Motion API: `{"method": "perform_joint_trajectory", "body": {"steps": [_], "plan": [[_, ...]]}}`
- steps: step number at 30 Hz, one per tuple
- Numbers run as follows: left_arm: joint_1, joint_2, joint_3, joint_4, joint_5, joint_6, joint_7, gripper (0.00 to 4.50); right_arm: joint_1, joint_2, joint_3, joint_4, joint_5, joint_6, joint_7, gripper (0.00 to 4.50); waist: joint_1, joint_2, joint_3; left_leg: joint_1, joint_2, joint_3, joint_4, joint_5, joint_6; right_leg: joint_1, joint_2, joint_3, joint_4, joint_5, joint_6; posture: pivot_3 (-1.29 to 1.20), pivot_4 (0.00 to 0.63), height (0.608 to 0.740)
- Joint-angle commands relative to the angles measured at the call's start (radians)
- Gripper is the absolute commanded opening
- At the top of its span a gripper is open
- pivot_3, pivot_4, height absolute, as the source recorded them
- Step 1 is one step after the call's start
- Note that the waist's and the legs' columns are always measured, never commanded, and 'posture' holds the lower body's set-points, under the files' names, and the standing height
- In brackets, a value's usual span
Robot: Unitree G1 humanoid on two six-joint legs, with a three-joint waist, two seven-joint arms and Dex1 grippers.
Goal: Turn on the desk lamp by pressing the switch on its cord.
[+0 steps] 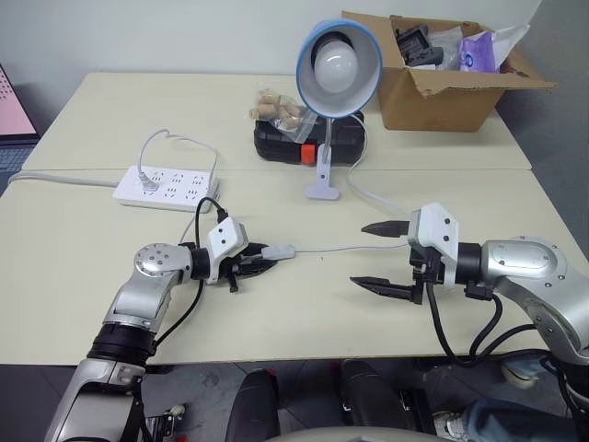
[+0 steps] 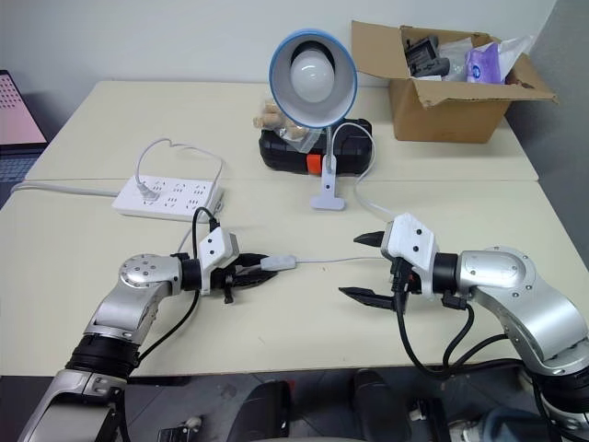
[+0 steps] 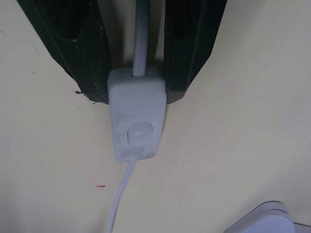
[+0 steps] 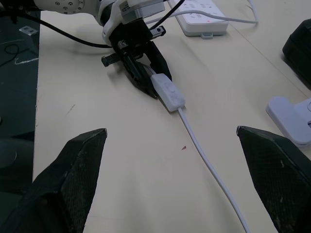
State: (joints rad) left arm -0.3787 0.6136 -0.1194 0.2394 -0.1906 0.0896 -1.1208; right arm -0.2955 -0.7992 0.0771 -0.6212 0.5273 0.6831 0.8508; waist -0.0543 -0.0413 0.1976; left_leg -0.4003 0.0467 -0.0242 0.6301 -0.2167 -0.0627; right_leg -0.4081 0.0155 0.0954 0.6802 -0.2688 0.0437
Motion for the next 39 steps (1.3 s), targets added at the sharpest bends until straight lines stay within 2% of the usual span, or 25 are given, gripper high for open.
{"method": "perform_joint_trajectory", "body": {"steps": [1, 6, 8, 11, 14, 17, 19, 20, 23, 24, 26, 32, 39], "plan": [[-0.008, -0.032, 0.027, -0.071, -0.024, -0.012, 0.041, 1.14, 0.010, 0.005, -0.026, -0.028, 0.021, 0.005, -0.010, 4.50, 0.000, 0.000, 0.000, 0.000, 0.000, 0.000, 0.000, 0.000, 0.000, 0.000, 0.000, 0.000, 0.000, 0.000, 0.000, 0.00, 0.150, 0.740], [-0.005, -0.073, 0.027, -0.174, -0.058, 0.052, 0.078, 1.14, 0.082, 0.057, -0.069, -0.061, 0.121, 0.091, -0.068, 4.50, 0.003, 0.000, 0.000, -0.001, 0.000, 0.000, 0.000, 0.000, 0.000, 0.000, 0.000, 0.000, 0.000, 0.000, 0.000, 0.00, 0.150, 0.740], [-0.007, -0.078, 0.022, -0.208, -0.063, 0.072, 0.087, 1.14, 0.099, 0.063, -0.049, -0.084, 0.097, 0.072, -0.085, 4.50, 0.003, 0.000, 0.000, -0.001, 0.000, 0.000, 0.000, 0.000, 0.000, 0.000, 0.000, 0.000, 0.000, 0.000, 0.000, 0.00, 0.150, 0.740], [-0.028, -0.081, 0.007, -0.240, -0.058, 0.109, 0.104, 1.14, 0.095, 0.072, 0.026, -0.088, -0.047, -0.038, -0.122, 4.50, -0.002, 0.000, 0.000, 0.000, 0.000, 0.000, 0.000, 0.000, 0.000, 0.000, 0.000, 0.000, 0.000, 0.000, 0.000, 0.00, 0.150, 0.740], [-0.040, -0.081, 0.001, -0.253, -0.054, 0.129, 0.111, 1.14, 0.091, 0.077, 0.068, -0.074, -0.123, -0.102, -0.134, 4.50, -0.002, 0.000, 0.000, 0.000, 0.000, 0.000, 0.000, 0.000, 0.000, 0.000, 0.000, 0.000, 0.000, 0.000, 0.001, 0.00, 0.150, 0.740], [-0.078, -0.103, 0.001, -0.269, -0.046, 0.159, 0.155, 1.14, 0.103, 0.139, 0.079, -0.067, -0.115, -0.069, -0.191, 4.50, -0.001, 0.000, 0.000, 0.000, 0.000, 0.000, 0.000, 0.000, 0.000, 0.000, 0.000, 0.000, 0.000, 0.000, 0.001, 0.00, 0.150, 0.740], [-0.089, -0.112, 0.004, -0.269, -0.041, 0.164, 0.174, 1.14, 0.109, 0.211, 0.027, -0.088, 0.019, 0.073, -0.250, 4.50, 0.000, 0.000, 0.000, 0.000, 0.000, -0.001, 0.000, 0.000, 0.000, 0.000, 0.000, 0.000, 0.000, 0.000, 0.001, 0.00, 0.150, 0.740], [-0.088, -0.115, 0.004, -0.272, -0.041, 0.169, 0.179, 1.14, 0.116, 0.262, -0.019, -0.090, 0.159, 0.181, -0.308, 4.50, 0.000, 0.000, 0.000, 0.000, 0.000, -0.001, 0.000, 0.000, 0.000, 0.000, 0.000, 0.000, 0.000, 0.000, 0.001, 0.00, 0.150, 0.740], [-0.085, -0.123, 0.005, -0.278, -0.048, 0.184, 0.197, 1.14, 0.122, 0.364, -0.108, -0.083, 0.421, 0.395, -0.450, 4.50, -0.001, 0.000, 0.000, 0.000, 0.000, -0.001, 0.000, 0.000, 0.000, 0.000, 0.000, 0.000, 0.000, 0.000, 0.000, 0.00, 0.150, 0.740], [-0.084, -0.124, 0.006, -0.279, -0.050, 0.186, 0.201, 1.14, 0.118, 0.378, -0.121, -0.079, 0.464, 0.428, -0.478, 4.50, -0.001, 0.000, 0.000, 0.000, 0.000, -0.001, 0.000, 0.000, 0.000, 0.000, 0.000, 0.000, 0.000, 0.000, 0.000, 0.00, 0.150, 0.740], [-0.088, -0.137, 0.009, -0.281, -0.052, 0.201, 0.224, 1.14, 0.099, 0.486, -0.153, -0.003, 0.597, 0.472, -0.632, 4.50, -0.001, 0.000, 0.000, -0.001, 0.000, -0.001, 0.000, 0.000, 0.000, 0.000, 0.000, 0.000, 0.000, 0.000, 0.000, 0.00, 0.150, 0.740], [-0.094, -0.155, 0.001, -0.302, -0.047, 0.237, 0.262, 1.13, 0.002, 0.706, -0.225, 0.215, 0.809, 0.446, -0.992, 4.50, -0.004, 0.000, 0.000, 0.000, 0.000, -0.001, 0.000, 0.000, 0.000, 0.000, 0.000, 0.000, 0.000, 0.002, 0.000, 0.00, 0.150, 0.740], [-0.095, -0.153, -0.003, -0.338, -0.043, 0.279, 0.291, 1.13, -0.096, 0.832, -0.251, 0.362, 0.975, 0.346, -1.201, 4.50, -0.005, 0.000, 0.000, -0.002, 0.000, -0.001, -0.001, 0.000, 0.001, -0.002, 0.000, 0.000, 0.000, 0.001, 0.000, 0.00, 0.150, 0.740]]}}
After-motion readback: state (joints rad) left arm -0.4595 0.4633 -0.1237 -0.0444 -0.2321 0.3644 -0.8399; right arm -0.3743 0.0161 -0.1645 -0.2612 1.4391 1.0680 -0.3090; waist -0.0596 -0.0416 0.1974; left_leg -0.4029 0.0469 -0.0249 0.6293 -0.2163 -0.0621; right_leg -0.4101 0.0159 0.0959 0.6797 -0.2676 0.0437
